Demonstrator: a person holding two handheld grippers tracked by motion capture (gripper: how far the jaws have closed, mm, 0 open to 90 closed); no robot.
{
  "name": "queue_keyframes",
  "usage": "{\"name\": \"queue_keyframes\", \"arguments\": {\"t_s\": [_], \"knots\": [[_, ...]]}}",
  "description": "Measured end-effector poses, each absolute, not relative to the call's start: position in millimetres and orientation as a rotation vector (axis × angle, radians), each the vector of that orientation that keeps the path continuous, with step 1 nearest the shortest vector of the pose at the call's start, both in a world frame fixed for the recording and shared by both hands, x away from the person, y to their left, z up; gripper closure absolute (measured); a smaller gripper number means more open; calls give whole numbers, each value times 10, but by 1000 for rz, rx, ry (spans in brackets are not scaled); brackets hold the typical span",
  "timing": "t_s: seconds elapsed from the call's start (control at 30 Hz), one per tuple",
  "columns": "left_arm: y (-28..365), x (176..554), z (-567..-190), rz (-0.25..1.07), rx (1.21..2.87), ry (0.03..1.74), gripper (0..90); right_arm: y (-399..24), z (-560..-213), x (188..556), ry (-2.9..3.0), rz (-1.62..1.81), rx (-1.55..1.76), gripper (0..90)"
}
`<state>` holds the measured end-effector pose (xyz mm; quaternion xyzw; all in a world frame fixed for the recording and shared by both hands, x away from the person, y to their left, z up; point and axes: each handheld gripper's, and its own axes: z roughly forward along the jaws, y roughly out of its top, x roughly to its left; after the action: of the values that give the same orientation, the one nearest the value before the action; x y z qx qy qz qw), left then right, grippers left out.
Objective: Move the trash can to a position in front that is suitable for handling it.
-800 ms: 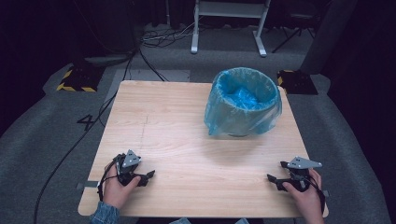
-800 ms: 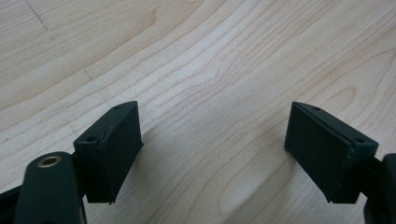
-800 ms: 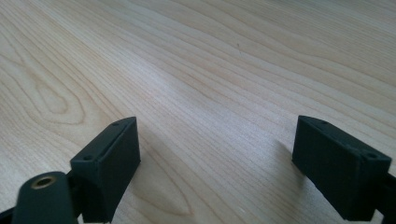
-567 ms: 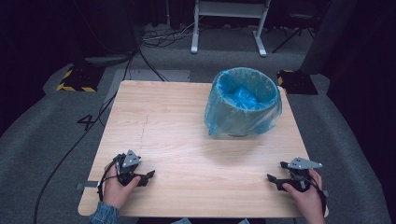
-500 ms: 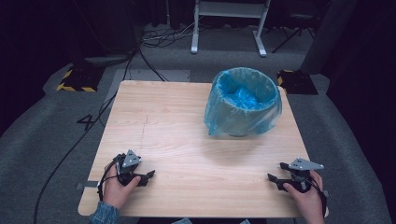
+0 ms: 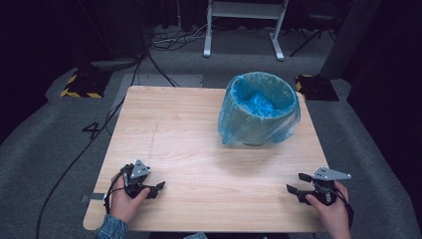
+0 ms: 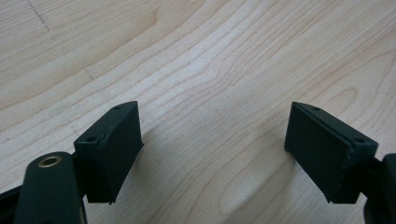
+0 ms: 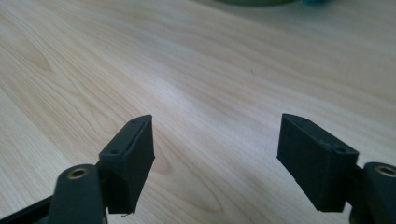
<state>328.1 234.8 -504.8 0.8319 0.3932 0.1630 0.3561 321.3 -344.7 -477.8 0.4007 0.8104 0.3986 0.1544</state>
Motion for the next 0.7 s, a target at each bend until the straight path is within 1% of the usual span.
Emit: {"name": "queue_keyframes", "arguments": {"t_s": [0.03,0.07,0.27,0.57,0.7], "knots": [[2348,3281,-5048,421,2149,1015,187,-3447,-4778,3213,2323,1142,1148,291],[2345,3279,-5049,422,2146,1020,187,-3429,-4697,3221,2312,1153,1133,300],[2342,3279,-5049,425,2143,1023,188,-3363,-4480,3274,2300,1148,1090,300],[2339,3281,-5048,430,2144,1027,188,-3307,-4254,3339,2289,1174,1034,309],[2339,3281,-5048,430,2144,1028,188,-3292,-4085,3384,2264,1221,1023,306]]}}
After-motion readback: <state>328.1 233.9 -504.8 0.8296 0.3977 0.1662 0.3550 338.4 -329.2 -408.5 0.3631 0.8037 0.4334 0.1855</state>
